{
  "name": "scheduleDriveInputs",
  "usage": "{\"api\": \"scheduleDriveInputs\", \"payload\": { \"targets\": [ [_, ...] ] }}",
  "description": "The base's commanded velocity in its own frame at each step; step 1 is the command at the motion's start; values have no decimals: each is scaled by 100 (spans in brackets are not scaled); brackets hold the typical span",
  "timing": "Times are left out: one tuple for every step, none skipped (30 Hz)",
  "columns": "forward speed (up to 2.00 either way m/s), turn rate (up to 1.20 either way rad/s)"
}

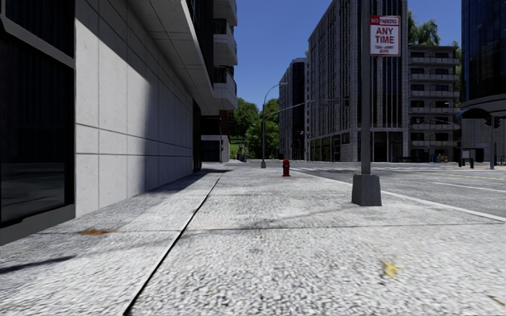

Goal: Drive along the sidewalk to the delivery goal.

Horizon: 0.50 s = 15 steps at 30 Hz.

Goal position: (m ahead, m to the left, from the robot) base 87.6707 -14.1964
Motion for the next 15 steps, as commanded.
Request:
{"api": "scheduleDriveInputs", "payload": {
  "targets": [
    [200,0],
    [200,0],
    [200,0],
    [200,0],
    [200,0],
    [200,0],
    [200,0],
    [200,0],
    [200,0],
    [200,0],
    [200,0],
    [200,0],
    [200,0],
    [200,0],
    [200,5]
  ]
}}
